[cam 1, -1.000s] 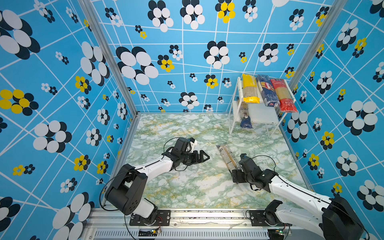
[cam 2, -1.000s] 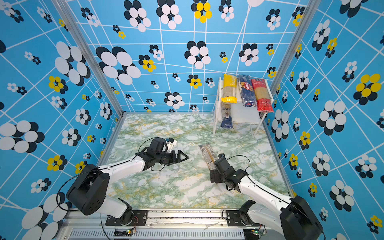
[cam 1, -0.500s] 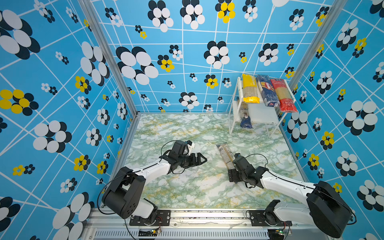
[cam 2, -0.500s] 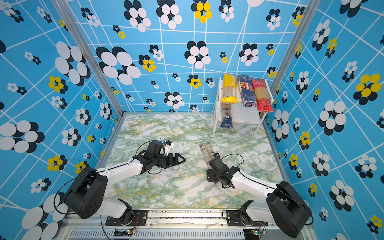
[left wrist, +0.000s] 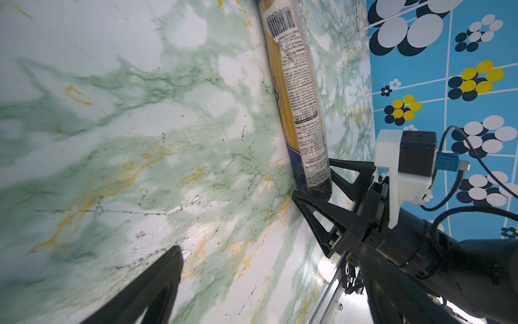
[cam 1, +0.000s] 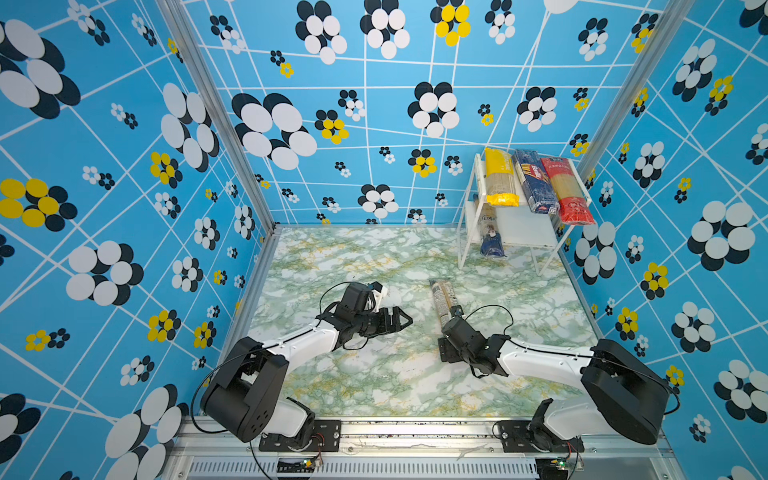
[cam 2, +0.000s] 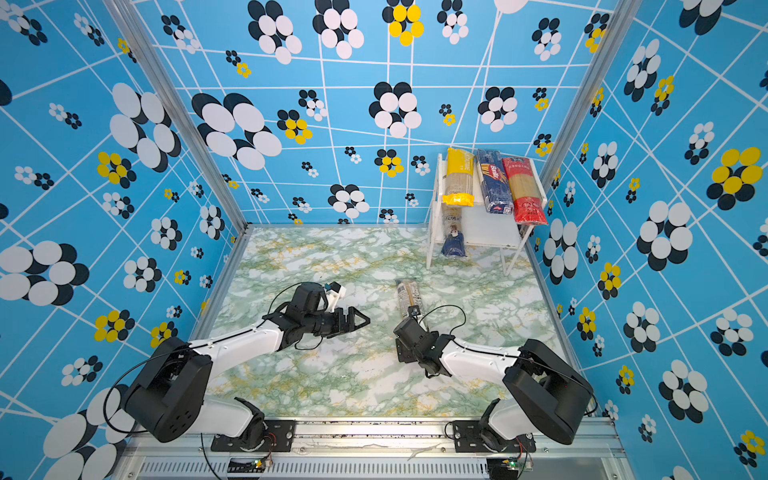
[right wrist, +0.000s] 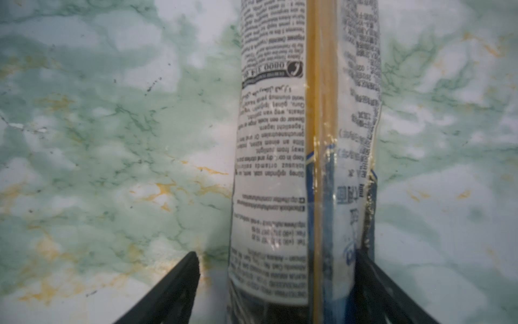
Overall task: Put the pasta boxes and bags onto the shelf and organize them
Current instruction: 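Pull the gripped bag toward the robot and tilt it upright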
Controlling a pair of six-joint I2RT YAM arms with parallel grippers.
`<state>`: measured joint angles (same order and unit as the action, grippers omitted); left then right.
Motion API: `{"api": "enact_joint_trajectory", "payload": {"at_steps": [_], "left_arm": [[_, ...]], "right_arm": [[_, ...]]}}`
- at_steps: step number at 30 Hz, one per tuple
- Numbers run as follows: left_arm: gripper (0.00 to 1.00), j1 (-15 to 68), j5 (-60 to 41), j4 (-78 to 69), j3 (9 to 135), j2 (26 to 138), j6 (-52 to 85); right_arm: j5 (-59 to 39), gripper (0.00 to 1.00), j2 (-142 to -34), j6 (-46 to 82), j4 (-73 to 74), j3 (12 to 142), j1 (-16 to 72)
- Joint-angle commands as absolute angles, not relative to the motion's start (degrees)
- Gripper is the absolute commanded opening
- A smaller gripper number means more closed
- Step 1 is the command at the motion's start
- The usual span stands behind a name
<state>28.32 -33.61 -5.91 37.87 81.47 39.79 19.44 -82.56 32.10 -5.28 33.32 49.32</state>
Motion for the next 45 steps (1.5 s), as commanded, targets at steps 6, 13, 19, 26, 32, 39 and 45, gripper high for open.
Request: {"api": "enact_joint_trajectory", "payload": {"at_steps": [6,13,19,26,32,39,45], "left_arm": [[0.99,27.0,-33.0,-4.7,36.7,79.1,39.2],[0.99,26.8,-33.0,-4.8,37.1,80.3,39.0],[0.99,26.8,-33.3,-5.7,37.2,81.4,39.3],[0.99,26.6,-33.0,-5.1,36.7,80.4,39.2],[0.99,25.7,-32.7,-4.3,36.0,79.3,38.8],[0.99,25.2,-32.8,-4.3,35.7,79.3,38.8],[0.99,25.2,-33.0,-4.9,35.9,79.8,39.1]], "right_arm": [[18.4,0.92,-80.5,33.9,-6.6,29.9,50.5],[22.3,0.97,-71.8,32.8,-9.3,27.2,49.8],[20.8,0.98,-71.4,31.8,-5.2,25.7,49.0],[19.4,0.99,-79.5,30.3,1.6,27.4,49.0],[19.5,0.98,-83.8,30.1,4.9,28.5,49.0],[19.6,0.85,-83.9,31.3,5.4,27.4,49.0],[18.6,0.62,-82.8,32.6,6.6,26.1,49.0]]}}
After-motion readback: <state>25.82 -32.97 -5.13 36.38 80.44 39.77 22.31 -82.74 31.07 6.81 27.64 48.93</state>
